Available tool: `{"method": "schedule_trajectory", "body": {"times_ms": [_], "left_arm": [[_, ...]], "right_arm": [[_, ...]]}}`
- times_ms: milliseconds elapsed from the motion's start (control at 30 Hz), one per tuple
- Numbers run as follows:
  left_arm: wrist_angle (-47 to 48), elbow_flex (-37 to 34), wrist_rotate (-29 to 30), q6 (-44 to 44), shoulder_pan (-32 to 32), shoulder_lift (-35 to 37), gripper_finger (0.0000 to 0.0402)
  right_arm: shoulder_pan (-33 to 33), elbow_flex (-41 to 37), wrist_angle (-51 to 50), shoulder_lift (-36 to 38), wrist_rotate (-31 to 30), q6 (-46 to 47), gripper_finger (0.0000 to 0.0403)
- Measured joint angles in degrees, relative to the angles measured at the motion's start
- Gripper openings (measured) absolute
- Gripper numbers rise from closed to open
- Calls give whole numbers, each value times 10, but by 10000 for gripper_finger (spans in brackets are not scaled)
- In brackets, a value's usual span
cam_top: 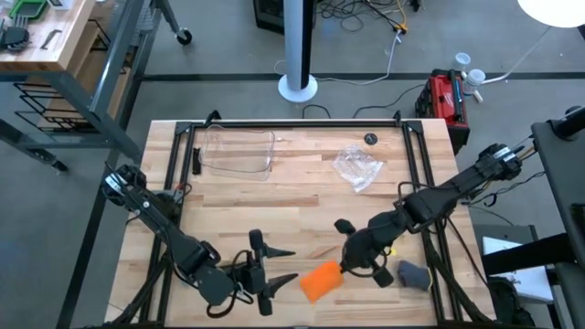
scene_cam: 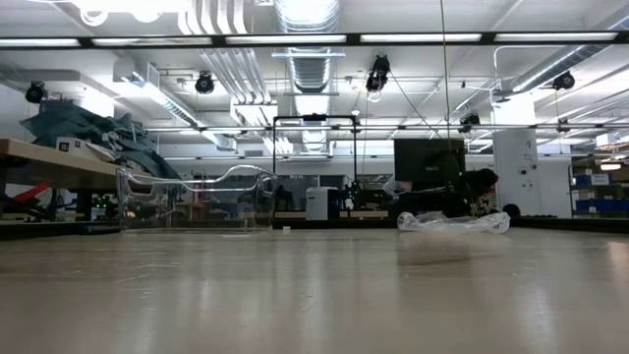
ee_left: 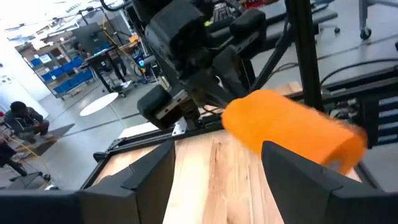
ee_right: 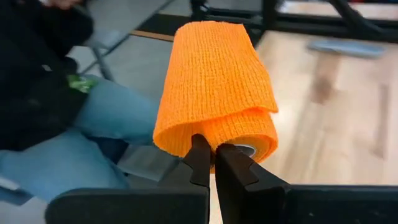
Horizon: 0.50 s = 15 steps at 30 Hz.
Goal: Roll bandage
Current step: Roll the orange bandage
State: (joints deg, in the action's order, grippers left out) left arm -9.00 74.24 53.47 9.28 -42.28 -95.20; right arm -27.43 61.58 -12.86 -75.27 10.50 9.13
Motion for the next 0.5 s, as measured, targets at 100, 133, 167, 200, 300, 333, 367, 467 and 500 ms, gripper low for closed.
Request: {"method": "schedule_trajectory", "body": {"times_ms": [100, 133, 167, 200, 300, 333, 367, 467, 500], "left_arm": [[26, 0, 0, -2, 0, 0, 227], [34, 0, 0, -2, 0, 0, 226], [43, 0, 0, -2, 0, 0, 224], [51, 0, 0, -2, 0, 0, 222], [80, 0, -1, -2, 0, 0, 214], [87, 0, -4, -2, 0, -2, 211], [91, 0, -11, 2, 0, -3, 208], [91, 0, -28, 23, 0, -9, 200], [92, -1, -30, 27, 0, -12, 198]], "right_arm": [[1, 0, -20, 9, -28, 7, 0], [1, 0, -23, 11, -33, 6, 0], [1, 0, -26, 13, -35, 4, 0], [1, 0, -30, 16, -36, 2, 0], [1, 0, -39, 25, -50, 0, 0], [2, 0, -43, 28, -57, 0, 0], [2, 0, -45, 30, -61, 0, 0], [4, 0, -46, 31, -63, 0, 0], [4, 0, -46, 31, -63, 0, 0]]}}
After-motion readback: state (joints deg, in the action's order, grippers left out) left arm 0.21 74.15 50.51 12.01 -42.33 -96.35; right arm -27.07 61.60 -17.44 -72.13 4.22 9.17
